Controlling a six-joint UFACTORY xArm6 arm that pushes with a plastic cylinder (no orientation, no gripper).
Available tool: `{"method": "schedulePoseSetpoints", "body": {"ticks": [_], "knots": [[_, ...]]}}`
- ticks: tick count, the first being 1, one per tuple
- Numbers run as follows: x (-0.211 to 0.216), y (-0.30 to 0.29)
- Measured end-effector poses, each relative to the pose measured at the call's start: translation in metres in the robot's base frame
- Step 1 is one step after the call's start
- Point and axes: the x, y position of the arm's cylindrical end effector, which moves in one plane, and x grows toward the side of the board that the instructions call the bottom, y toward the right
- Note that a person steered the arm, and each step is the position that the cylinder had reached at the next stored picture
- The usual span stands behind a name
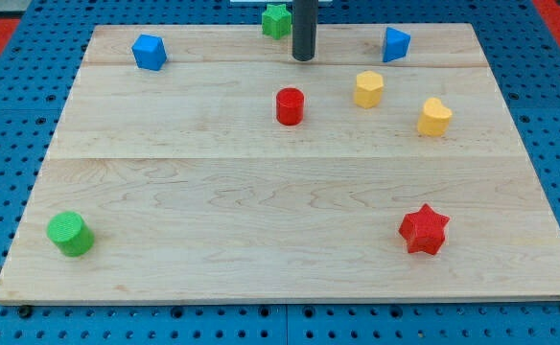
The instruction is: Slightly move the blue cube up a bit
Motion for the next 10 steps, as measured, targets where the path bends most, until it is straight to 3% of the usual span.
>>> {"method": "schedulePoseSetpoints", "body": {"ticks": [2,5,9,10], "knots": [[0.060,-0.021],[0.055,0.009],[0.042,0.006],[0.063,-0.031]]}}
